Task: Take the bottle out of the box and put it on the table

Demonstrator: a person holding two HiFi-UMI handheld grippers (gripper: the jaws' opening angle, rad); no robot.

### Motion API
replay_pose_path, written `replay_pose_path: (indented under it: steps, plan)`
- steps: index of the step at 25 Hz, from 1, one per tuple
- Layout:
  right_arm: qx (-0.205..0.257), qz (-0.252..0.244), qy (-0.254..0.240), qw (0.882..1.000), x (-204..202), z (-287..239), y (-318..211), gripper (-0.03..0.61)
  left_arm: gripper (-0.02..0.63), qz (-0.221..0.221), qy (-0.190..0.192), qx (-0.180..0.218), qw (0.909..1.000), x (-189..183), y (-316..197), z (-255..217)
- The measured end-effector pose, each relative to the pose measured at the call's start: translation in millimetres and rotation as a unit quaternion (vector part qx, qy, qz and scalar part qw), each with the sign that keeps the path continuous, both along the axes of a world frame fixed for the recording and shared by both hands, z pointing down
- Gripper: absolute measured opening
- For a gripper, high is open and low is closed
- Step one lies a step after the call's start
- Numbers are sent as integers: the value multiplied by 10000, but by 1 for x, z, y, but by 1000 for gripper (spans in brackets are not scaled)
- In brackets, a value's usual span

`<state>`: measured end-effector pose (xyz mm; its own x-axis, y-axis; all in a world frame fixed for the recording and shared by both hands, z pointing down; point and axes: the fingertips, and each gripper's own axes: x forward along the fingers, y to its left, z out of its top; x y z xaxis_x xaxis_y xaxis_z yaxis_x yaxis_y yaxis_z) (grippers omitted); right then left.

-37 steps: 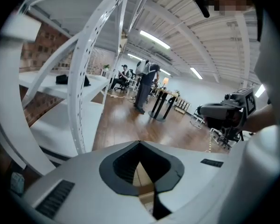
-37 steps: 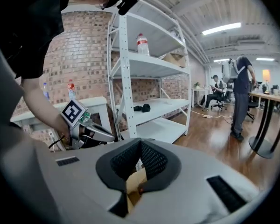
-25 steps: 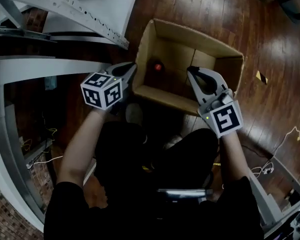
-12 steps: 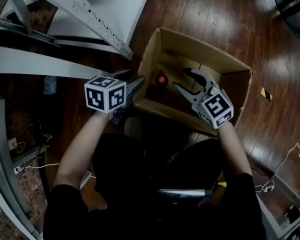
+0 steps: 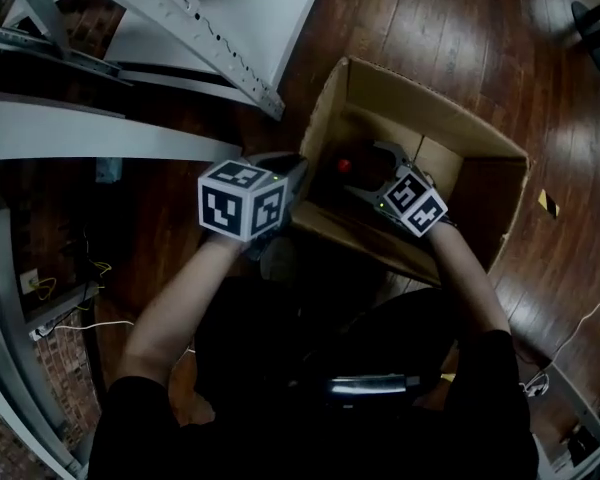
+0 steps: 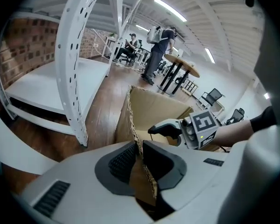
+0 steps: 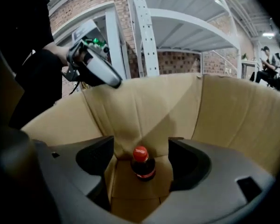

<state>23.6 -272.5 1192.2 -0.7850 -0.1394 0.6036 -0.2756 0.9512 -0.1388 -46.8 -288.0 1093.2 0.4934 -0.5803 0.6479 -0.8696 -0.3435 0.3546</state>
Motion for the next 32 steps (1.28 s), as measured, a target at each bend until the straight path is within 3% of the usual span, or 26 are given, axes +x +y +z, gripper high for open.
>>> replay_pose_path:
  steps: [9,12,18,21,32]
  plan:
    - [-293,55,478,9984,-20,88,-8,376,58,262,264,30,9993,-4,3,-1]
    - [-455,171,440,9979,-21,101,-7,376,61,353,252,62,9990,-3,5,-1]
    - [-614,128,682,9957,-28,137,5,376,61,169,445,-3,9989,-6,2,0]
    - [-655,214,674,9953,-28,145,6,345,61,206,459,-14,9987,-5,4,0]
    - [-622,296,829,9942,-30,149,4,339,61,213,395,-23,9990,-8,8,1]
